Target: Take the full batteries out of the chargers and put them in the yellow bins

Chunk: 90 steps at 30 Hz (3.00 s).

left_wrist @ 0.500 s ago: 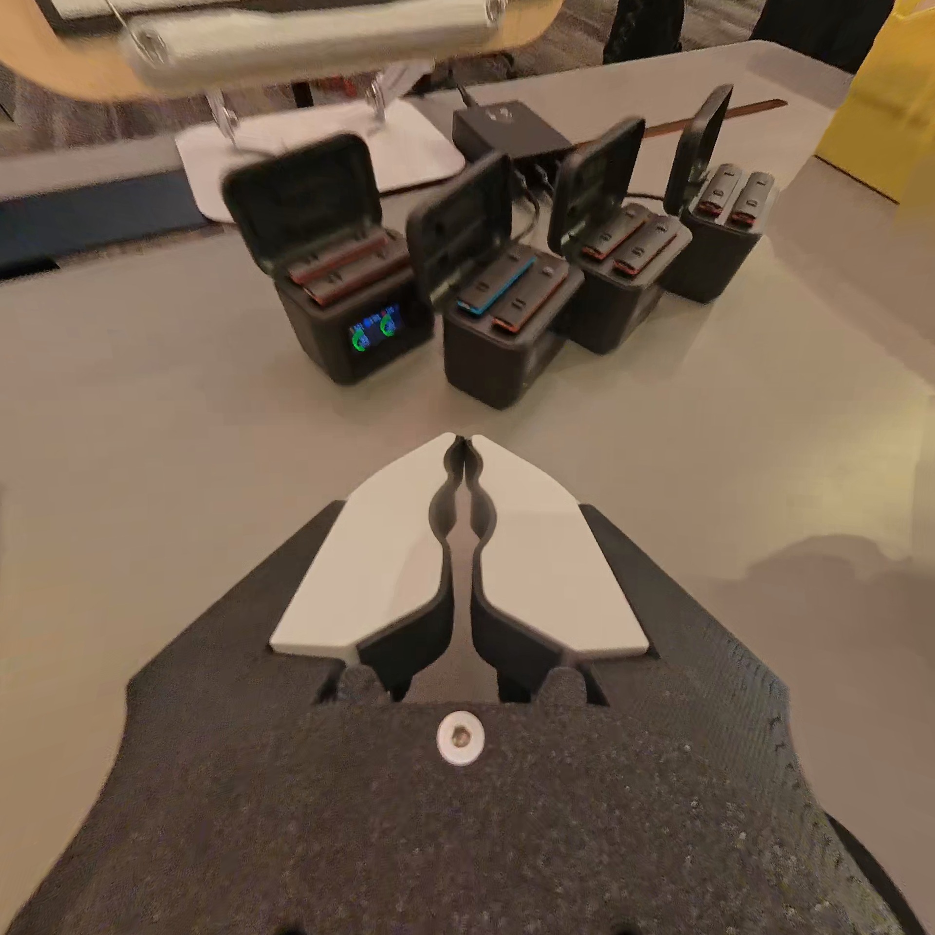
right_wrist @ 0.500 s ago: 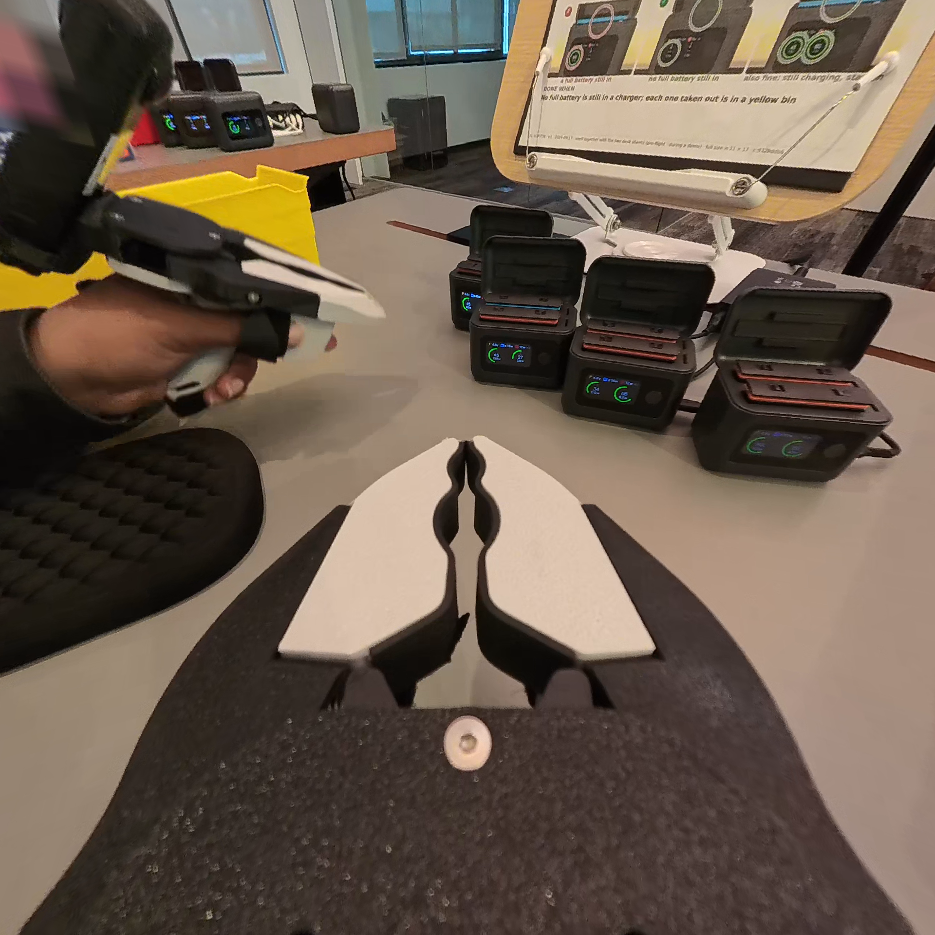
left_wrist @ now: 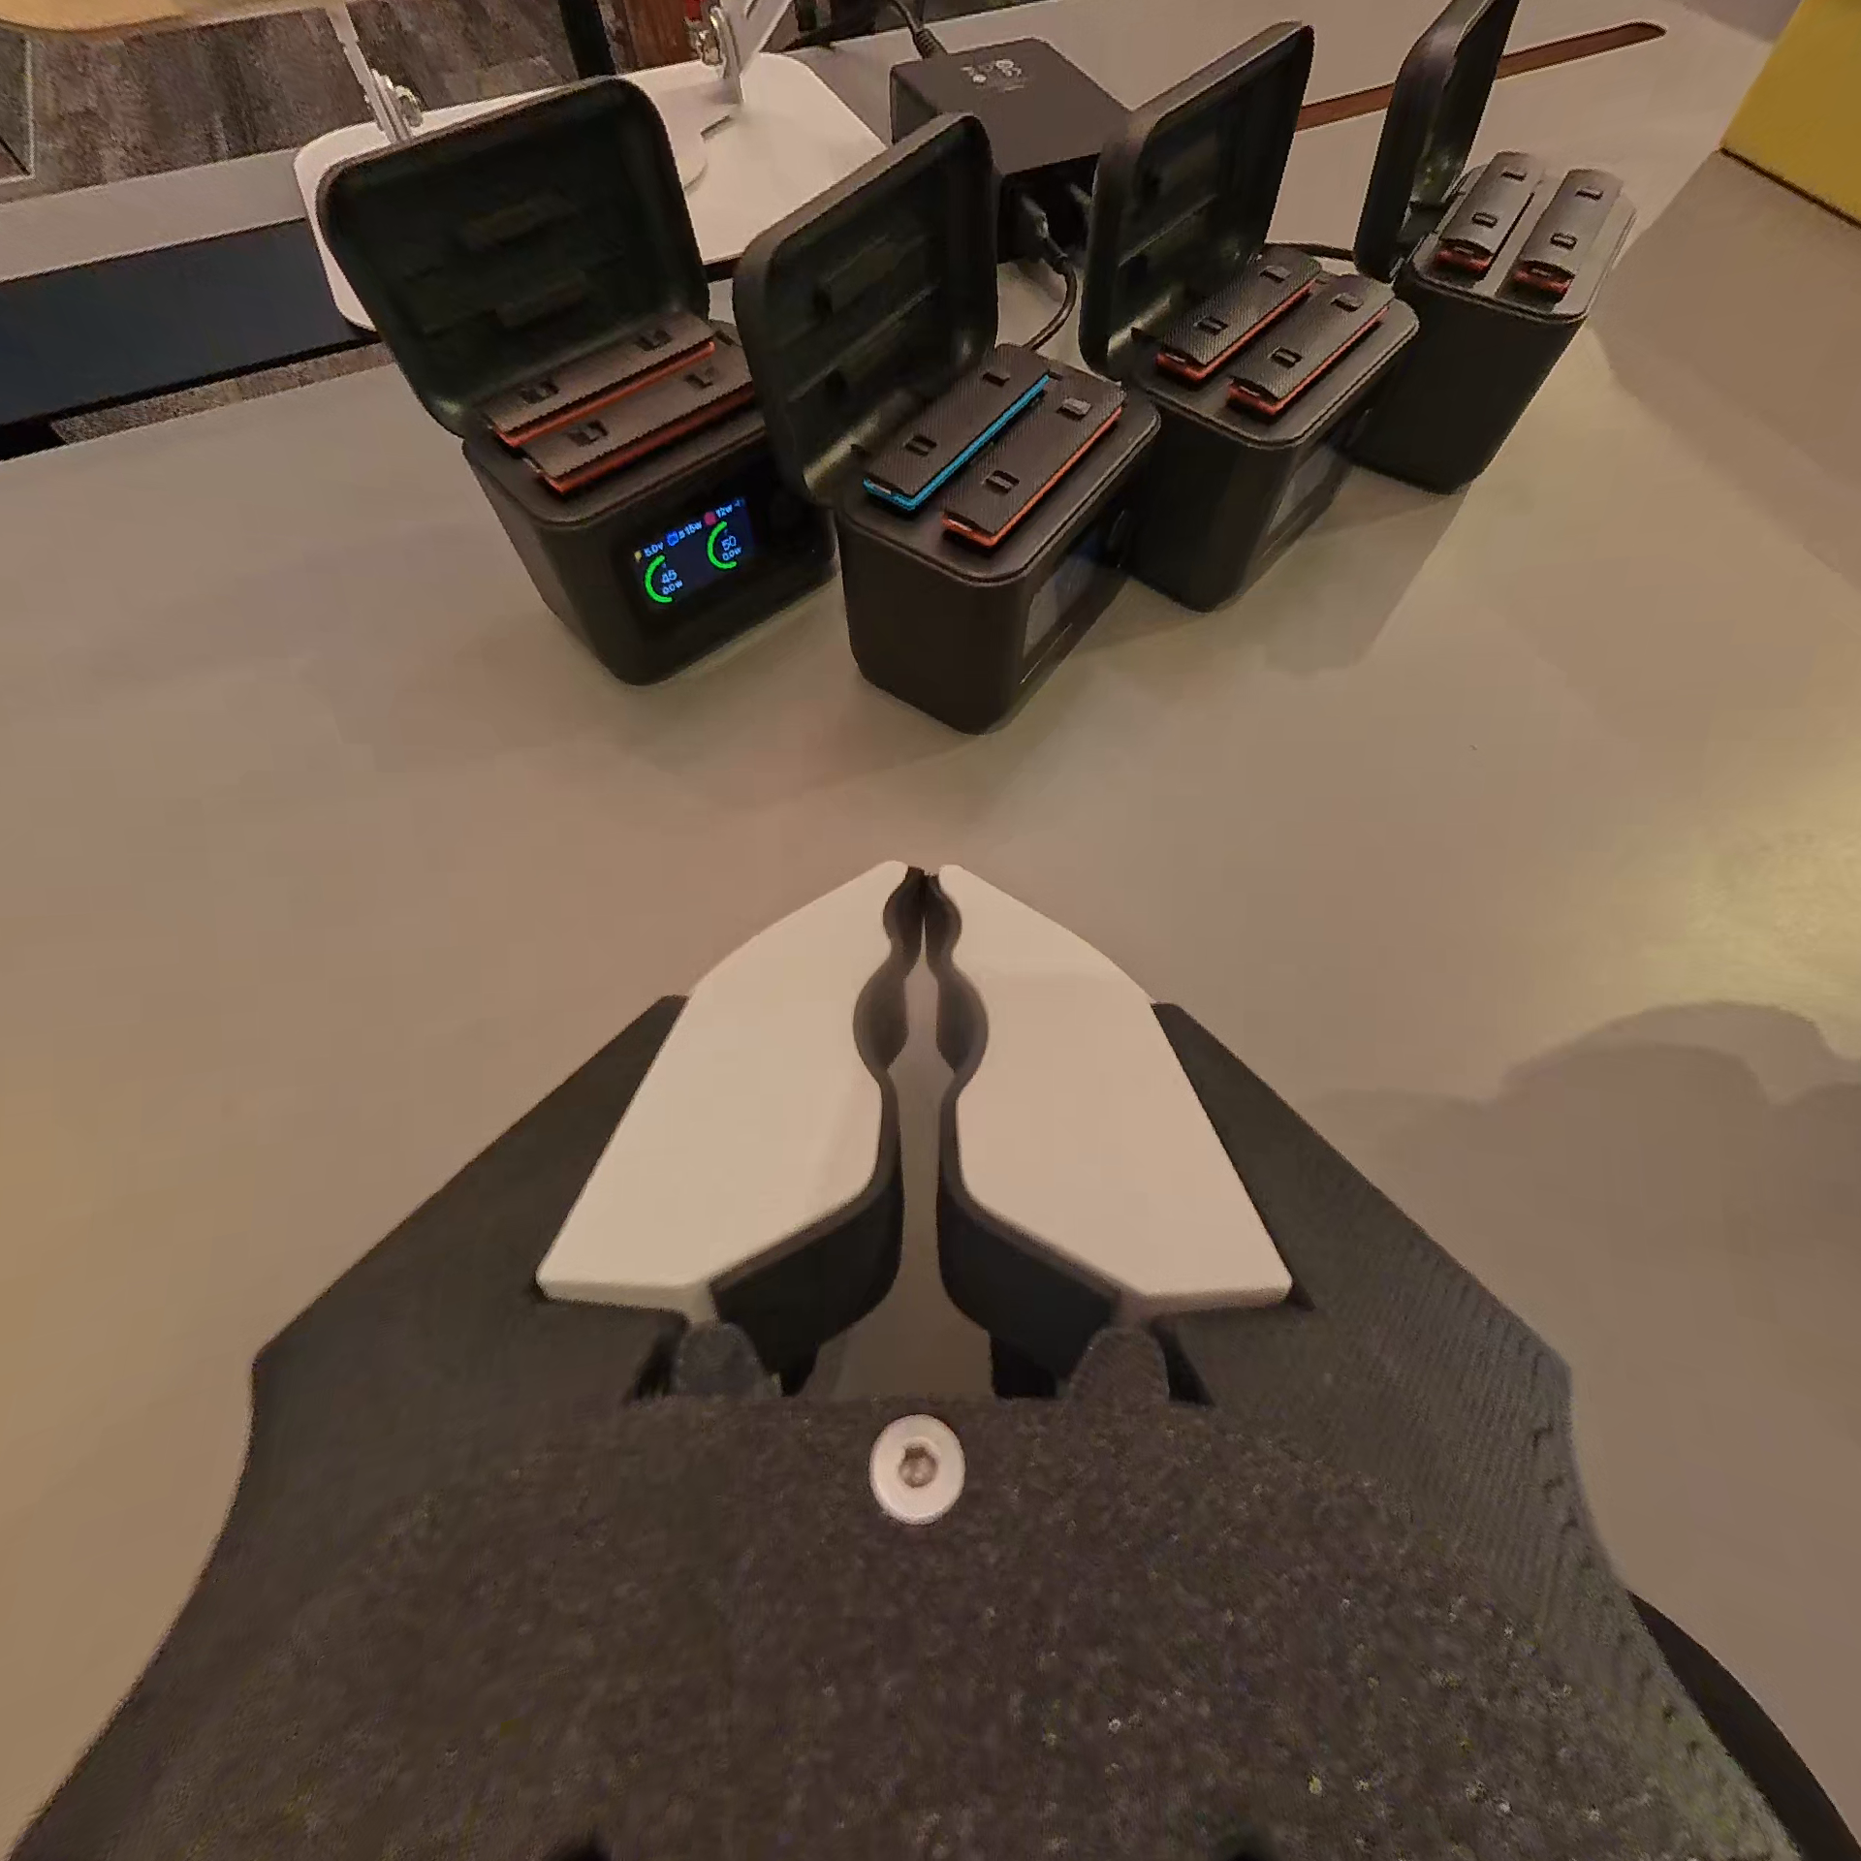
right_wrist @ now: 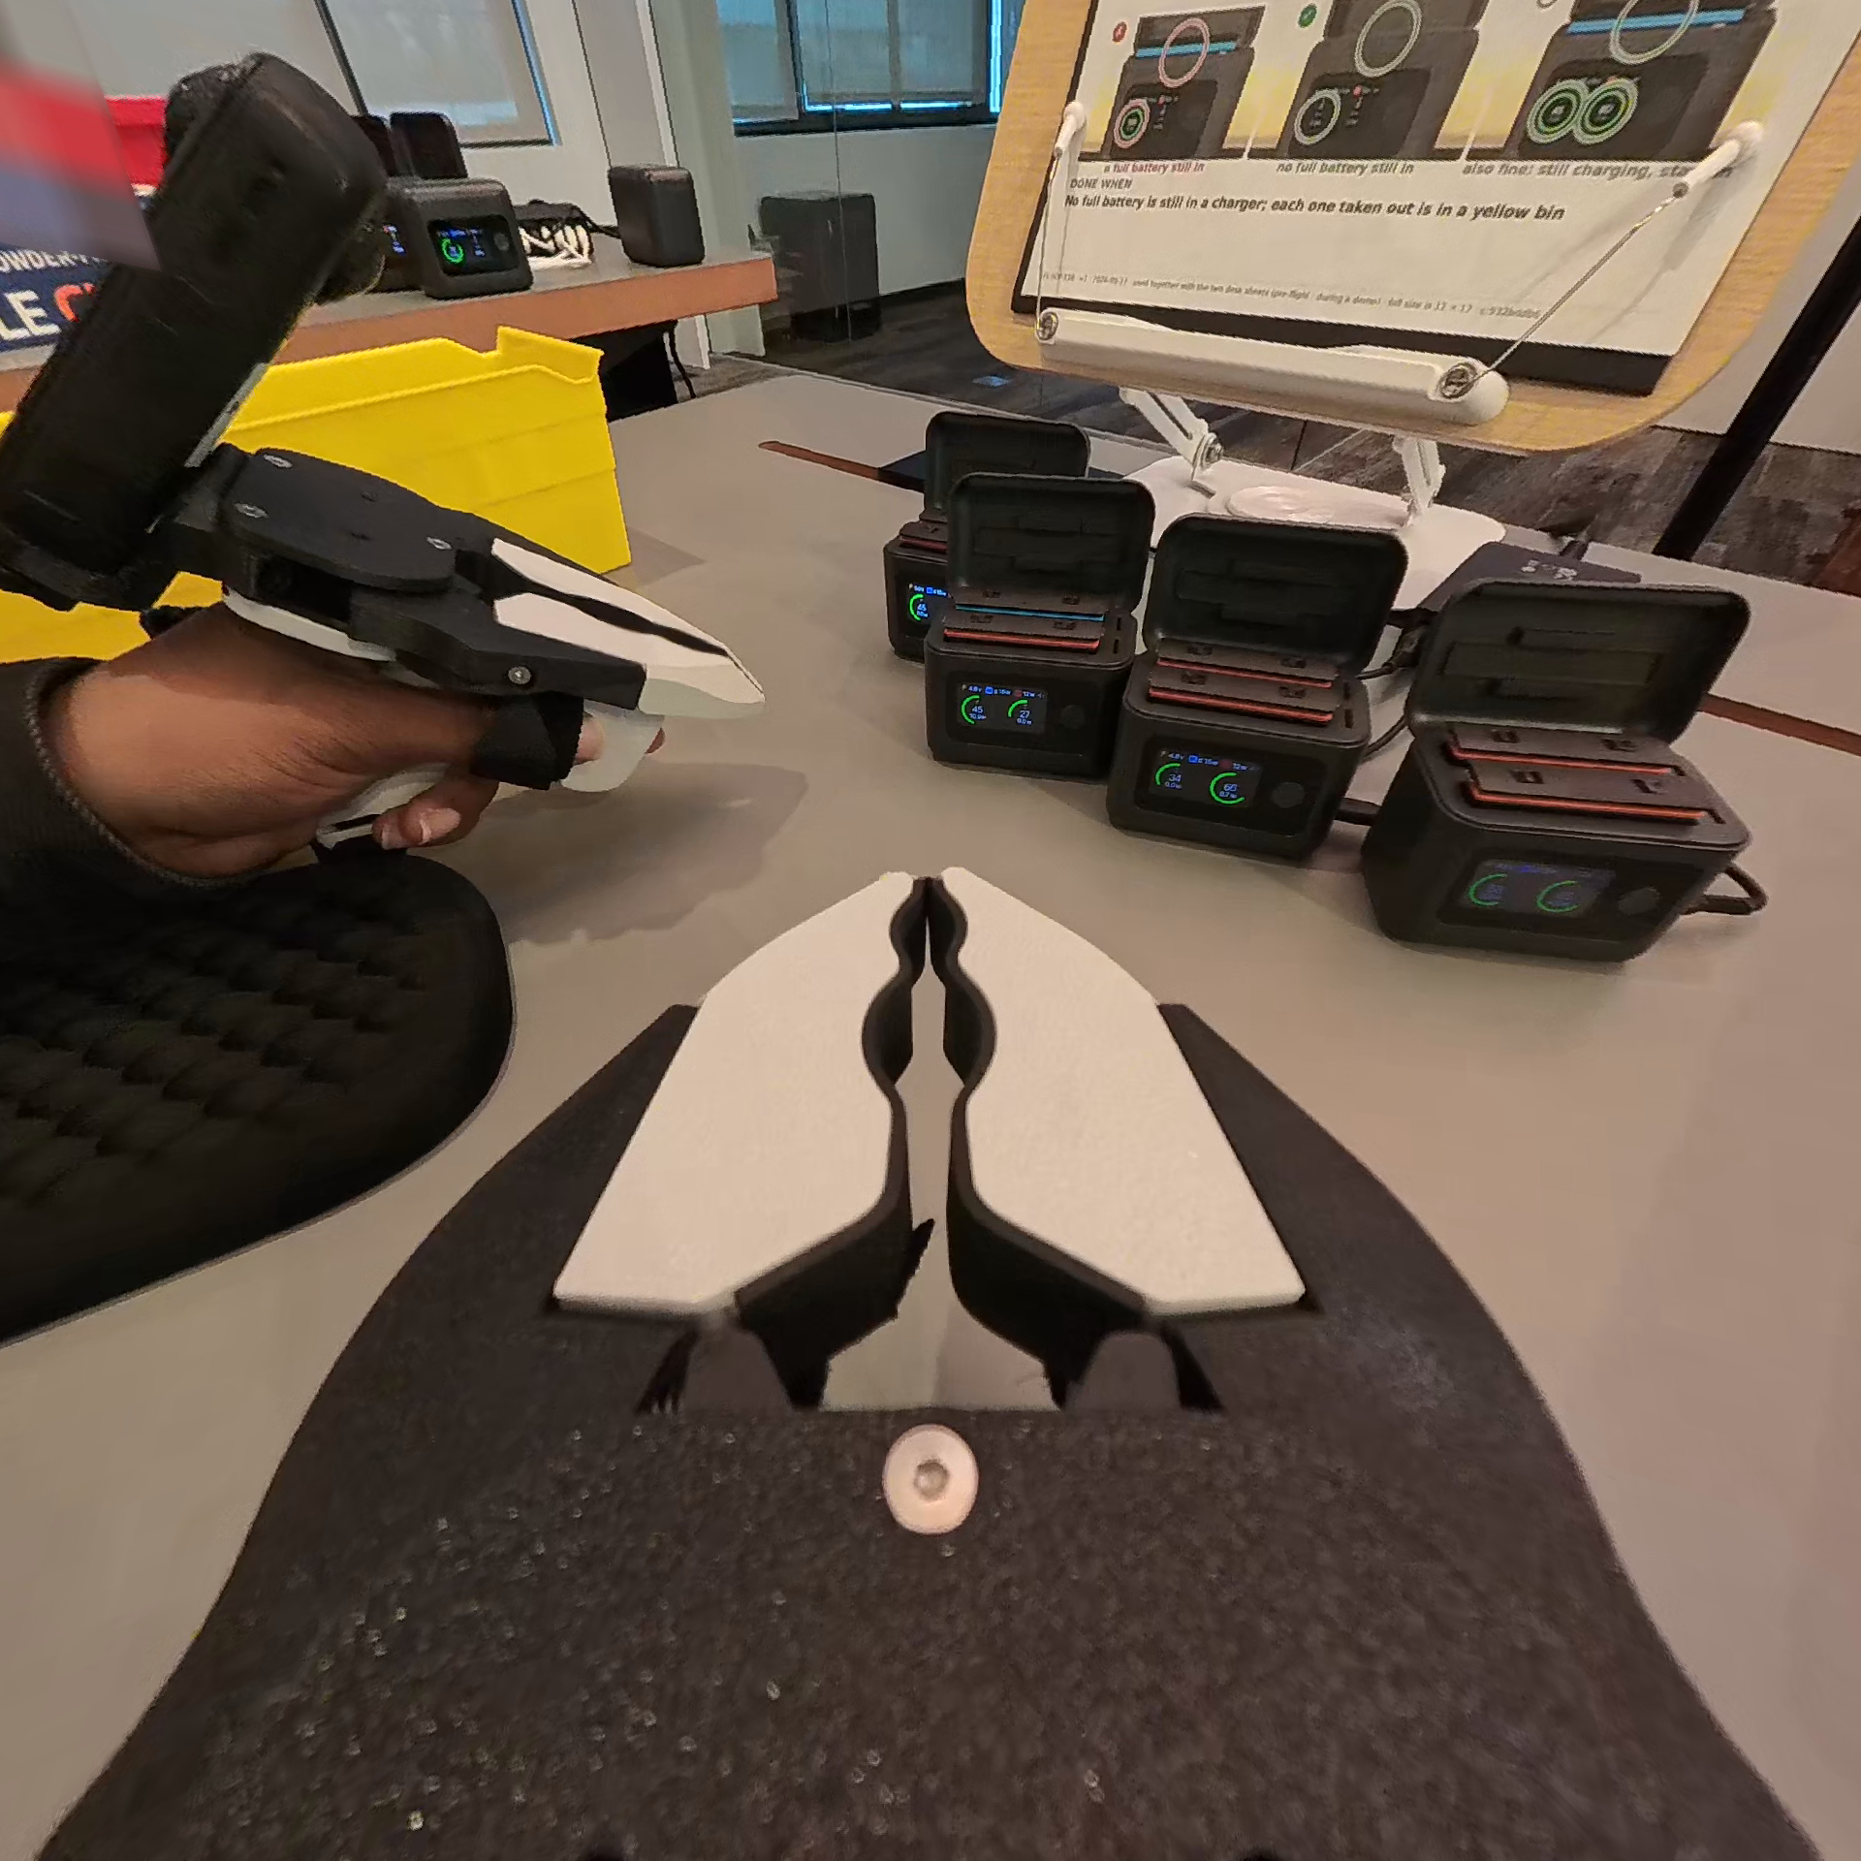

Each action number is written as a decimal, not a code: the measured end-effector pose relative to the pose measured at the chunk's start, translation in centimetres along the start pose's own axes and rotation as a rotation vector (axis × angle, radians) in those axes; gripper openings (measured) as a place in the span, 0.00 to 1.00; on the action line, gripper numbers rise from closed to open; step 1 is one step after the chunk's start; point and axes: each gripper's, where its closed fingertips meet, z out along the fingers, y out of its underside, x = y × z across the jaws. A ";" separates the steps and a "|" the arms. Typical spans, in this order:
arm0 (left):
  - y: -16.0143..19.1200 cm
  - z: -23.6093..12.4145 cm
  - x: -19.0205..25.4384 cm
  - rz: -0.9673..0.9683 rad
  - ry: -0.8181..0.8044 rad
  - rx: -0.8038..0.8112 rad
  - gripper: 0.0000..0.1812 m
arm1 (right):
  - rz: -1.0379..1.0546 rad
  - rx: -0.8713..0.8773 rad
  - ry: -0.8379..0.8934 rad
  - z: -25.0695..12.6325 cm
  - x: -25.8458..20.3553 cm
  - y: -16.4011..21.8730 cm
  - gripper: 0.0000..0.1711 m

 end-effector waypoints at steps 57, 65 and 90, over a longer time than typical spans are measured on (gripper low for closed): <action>-2.5 6.4 1.1 0.114 0.193 -0.073 0.38 | -0.019 0.001 0.022 0.0 0.5 -0.1 0.02; -3.0 7.9 0.4 0.165 0.259 -0.080 0.28 | -0.007 0.006 0.014 0.0 0.6 -0.2 0.02; -4.2 6.9 -4.7 0.305 0.604 -0.063 0.30 | -0.003 -0.006 -0.012 0.1 0.3 0.1 0.02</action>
